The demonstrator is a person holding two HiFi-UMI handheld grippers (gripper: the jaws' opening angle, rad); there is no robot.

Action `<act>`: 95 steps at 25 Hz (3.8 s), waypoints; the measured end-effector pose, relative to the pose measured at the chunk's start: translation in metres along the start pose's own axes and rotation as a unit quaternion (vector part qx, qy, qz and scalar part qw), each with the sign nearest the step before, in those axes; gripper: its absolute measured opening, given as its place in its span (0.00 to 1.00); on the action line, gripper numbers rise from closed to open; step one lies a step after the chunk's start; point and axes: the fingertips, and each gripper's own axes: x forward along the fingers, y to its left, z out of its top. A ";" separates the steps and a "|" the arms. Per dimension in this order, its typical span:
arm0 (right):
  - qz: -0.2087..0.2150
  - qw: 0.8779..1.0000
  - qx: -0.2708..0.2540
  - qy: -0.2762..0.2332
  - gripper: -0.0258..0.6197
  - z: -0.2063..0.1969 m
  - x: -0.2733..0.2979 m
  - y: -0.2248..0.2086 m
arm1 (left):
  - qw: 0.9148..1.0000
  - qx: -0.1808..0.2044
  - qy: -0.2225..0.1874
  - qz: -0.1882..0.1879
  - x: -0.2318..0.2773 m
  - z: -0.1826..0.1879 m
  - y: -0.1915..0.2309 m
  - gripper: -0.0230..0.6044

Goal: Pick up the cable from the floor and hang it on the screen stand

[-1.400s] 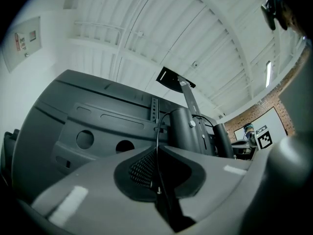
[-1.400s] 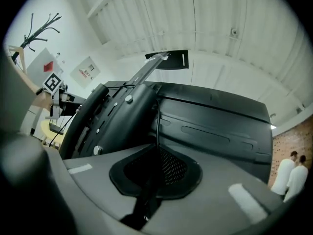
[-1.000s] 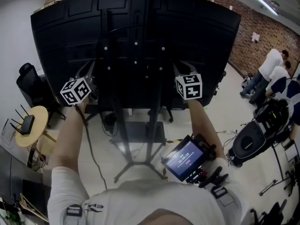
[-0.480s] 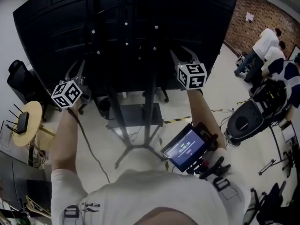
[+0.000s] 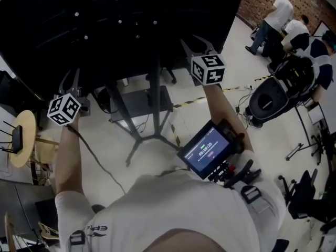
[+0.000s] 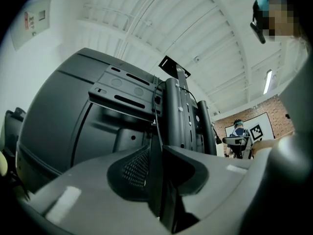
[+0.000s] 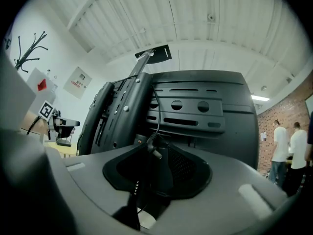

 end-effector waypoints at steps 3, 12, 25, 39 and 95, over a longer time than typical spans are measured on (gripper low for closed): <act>0.013 1.000 0.000 0.004 0.26 -0.011 -0.006 0.008 | 1.000 0.006 0.006 0.006 -0.009 -0.013 -0.008 0.14; 0.095 0.995 0.019 0.035 0.20 -0.061 -0.053 -0.001 | 0.998 0.010 0.007 0.059 -0.037 -0.027 -0.087 0.14; 0.192 0.978 0.054 0.068 0.10 -0.140 -0.136 0.015 | 0.994 0.015 0.059 0.094 -0.087 -0.102 -0.213 0.14; 0.273 0.958 0.071 0.055 0.06 -0.153 -0.233 0.120 | 0.984 0.011 0.059 0.169 -0.229 -0.139 -0.263 0.08; 0.291 0.948 0.101 0.073 0.06 -0.160 -0.285 0.152 | 0.976 0.023 0.108 0.187 -0.274 -0.158 -0.286 0.04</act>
